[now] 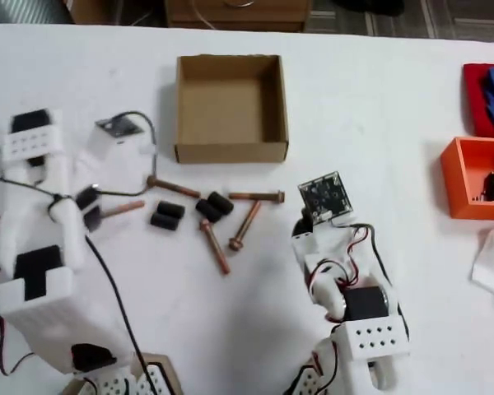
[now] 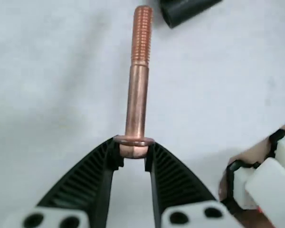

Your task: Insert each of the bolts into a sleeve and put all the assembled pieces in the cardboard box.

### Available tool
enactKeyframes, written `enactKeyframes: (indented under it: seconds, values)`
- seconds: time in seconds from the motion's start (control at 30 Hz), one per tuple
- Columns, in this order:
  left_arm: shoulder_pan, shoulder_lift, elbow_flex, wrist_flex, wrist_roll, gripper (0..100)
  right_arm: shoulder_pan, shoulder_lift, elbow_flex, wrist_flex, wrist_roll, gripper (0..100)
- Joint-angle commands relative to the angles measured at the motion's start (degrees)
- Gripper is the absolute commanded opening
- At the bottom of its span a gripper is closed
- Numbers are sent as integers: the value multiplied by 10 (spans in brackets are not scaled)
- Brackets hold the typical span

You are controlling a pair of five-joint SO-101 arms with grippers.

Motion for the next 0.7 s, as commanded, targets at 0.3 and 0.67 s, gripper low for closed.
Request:
enactKeyframes:
  seconds: [0.3,0.67]
  values:
    - [-84,-1,151,-256,-391,24,-5,-16,-3,-11,-1,23]
    - [-97,-7,234,-469,-279,123,-5,-16,-3,-11,-1,23]
